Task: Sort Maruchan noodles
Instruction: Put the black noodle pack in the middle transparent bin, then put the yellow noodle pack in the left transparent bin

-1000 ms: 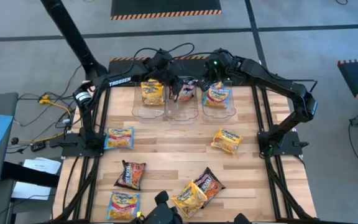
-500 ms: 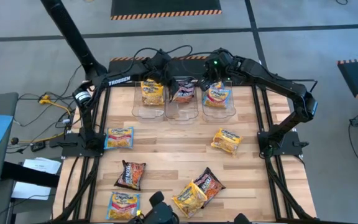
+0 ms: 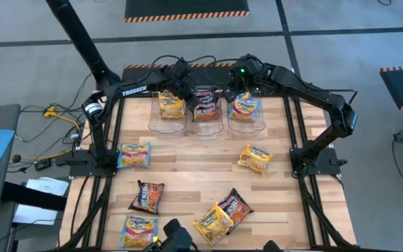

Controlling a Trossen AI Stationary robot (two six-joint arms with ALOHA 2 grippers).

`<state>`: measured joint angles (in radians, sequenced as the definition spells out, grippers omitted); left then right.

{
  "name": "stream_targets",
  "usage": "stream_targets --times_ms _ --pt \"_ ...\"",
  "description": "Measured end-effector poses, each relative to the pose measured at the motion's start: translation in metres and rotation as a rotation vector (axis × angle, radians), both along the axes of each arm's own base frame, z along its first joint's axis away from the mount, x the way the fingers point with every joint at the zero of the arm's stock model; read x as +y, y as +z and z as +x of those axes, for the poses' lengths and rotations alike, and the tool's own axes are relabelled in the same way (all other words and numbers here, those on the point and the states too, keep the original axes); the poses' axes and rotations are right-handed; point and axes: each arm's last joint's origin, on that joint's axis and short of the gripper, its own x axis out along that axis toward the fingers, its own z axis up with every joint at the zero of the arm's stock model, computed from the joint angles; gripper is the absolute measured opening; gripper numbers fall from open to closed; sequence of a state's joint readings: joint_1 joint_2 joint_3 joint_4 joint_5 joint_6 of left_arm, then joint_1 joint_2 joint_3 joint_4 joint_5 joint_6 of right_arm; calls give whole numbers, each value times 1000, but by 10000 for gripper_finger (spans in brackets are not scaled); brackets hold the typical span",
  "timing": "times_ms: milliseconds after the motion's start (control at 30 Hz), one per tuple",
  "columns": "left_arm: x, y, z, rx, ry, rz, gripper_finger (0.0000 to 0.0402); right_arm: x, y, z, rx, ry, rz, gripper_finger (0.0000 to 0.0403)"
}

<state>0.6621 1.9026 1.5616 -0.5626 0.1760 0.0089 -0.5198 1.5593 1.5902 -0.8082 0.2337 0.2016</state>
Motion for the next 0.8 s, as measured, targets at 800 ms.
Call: stream_targets --times_ms 800 --pt "-27 90 -33 196 -107 -101 142 21 -5 4 92 81 32 170"
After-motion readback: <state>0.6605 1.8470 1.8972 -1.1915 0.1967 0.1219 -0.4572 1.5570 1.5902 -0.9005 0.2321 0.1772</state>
